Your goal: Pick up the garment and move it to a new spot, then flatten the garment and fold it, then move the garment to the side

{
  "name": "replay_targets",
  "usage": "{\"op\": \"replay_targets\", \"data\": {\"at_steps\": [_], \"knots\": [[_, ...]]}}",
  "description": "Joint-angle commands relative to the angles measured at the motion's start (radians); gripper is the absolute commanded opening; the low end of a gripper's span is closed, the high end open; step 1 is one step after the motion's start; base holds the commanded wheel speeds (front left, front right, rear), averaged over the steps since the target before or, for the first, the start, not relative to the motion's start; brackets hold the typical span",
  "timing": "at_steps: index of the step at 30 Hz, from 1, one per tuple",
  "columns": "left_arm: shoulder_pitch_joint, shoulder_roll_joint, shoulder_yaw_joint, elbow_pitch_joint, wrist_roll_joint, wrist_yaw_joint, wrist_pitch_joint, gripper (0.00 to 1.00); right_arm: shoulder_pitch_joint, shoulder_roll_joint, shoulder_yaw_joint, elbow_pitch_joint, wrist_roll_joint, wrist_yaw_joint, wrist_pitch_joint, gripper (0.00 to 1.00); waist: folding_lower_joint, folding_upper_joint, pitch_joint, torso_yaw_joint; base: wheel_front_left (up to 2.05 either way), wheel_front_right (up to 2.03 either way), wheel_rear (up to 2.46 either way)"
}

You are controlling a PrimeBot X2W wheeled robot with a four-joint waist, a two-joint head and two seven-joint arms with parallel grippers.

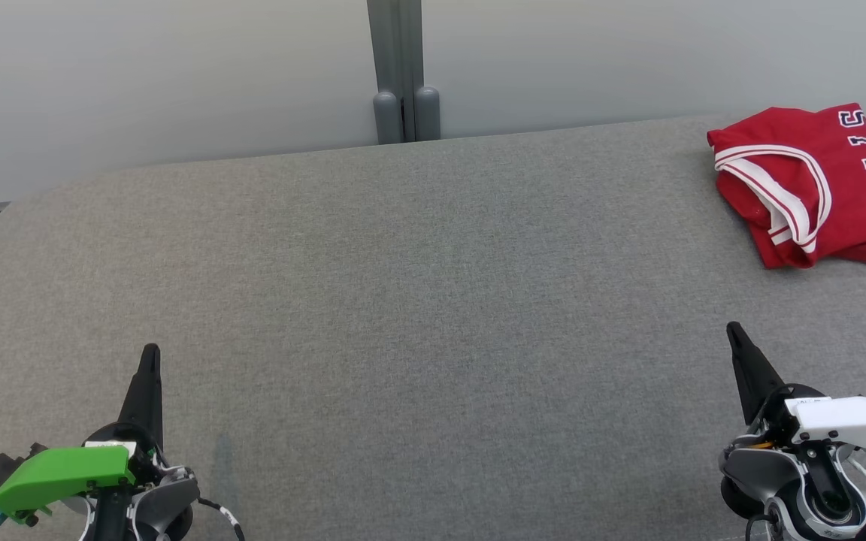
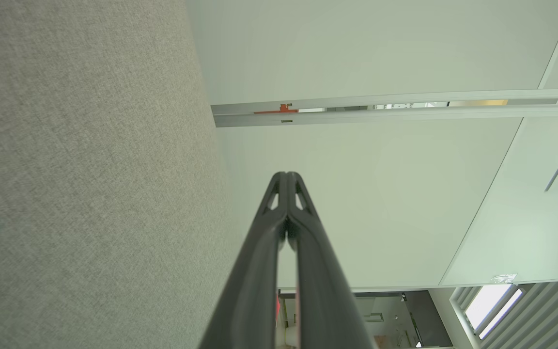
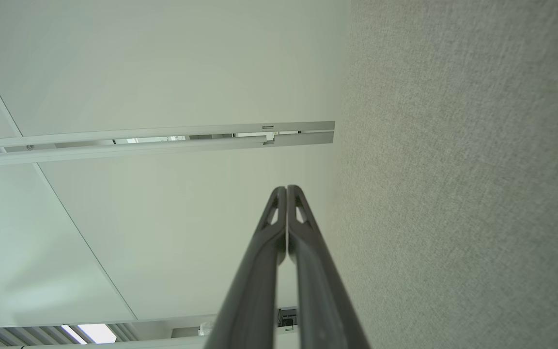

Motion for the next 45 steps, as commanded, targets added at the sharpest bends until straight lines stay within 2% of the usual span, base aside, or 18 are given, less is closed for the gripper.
{"op": "replay_targets", "data": {"at_steps": [1, 45], "knots": [[-0.010, 0.001, 0.002, 0.001, -0.003, -0.005, 0.003, 0.00, -0.005, 0.000, -0.002, 0.001, 0.005, 0.001, 0.003, 0.00, 0.0000, 0.0000, 0.000, 0.000, 0.00, 0.00, 0.00], [-0.010, 0.001, 0.002, 0.001, -0.003, -0.005, 0.003, 0.00, -0.005, 0.000, -0.002, 0.001, 0.004, 0.001, 0.004, 0.00, 0.0000, 0.0000, 0.000, 0.000, 0.00, 0.00, 0.00]]}}
